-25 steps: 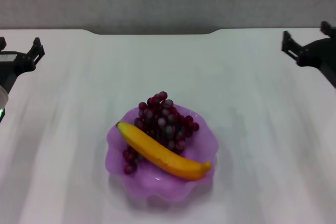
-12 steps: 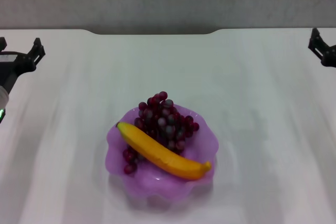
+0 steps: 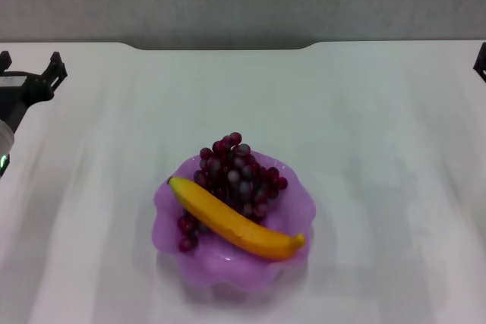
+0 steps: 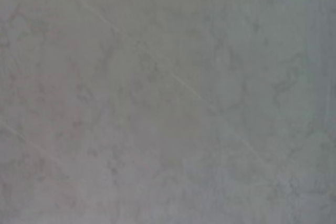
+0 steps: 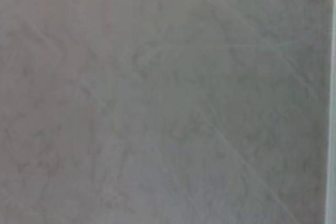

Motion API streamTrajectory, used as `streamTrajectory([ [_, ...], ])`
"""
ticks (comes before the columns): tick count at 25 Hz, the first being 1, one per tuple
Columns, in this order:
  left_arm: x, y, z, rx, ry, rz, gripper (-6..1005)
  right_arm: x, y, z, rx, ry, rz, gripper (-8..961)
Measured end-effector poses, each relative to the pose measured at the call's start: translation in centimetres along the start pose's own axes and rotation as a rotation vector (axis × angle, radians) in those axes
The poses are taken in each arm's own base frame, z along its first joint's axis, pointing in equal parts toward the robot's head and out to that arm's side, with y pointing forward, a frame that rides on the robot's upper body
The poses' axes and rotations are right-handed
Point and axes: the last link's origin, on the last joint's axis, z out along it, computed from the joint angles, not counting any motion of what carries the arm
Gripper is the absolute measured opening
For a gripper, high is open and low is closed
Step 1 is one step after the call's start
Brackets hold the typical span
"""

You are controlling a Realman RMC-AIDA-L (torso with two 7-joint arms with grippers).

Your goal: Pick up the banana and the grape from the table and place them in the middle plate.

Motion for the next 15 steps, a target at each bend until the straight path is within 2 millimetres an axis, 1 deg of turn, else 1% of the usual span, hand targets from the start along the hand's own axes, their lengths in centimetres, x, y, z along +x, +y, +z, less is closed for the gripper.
streamTrajectory([
  [3, 0.0, -0.1, 0.0, 0.004, 0.001, -0.001, 863, 0.6, 0.0, 0.6, 0.002, 0.012, 0.014, 888],
  [7, 0.1, 0.1, 0.1, 0.0, 0.004, 0.001, 861, 1.0, -0.4, 0.6, 0.013, 0.012, 0.02, 888],
  [15, -0.3, 0.0, 0.3, 0.01, -0.004, -0.006, 863, 1.0, -0.4, 0.7, 0.018, -0.006, 0.013, 888],
])
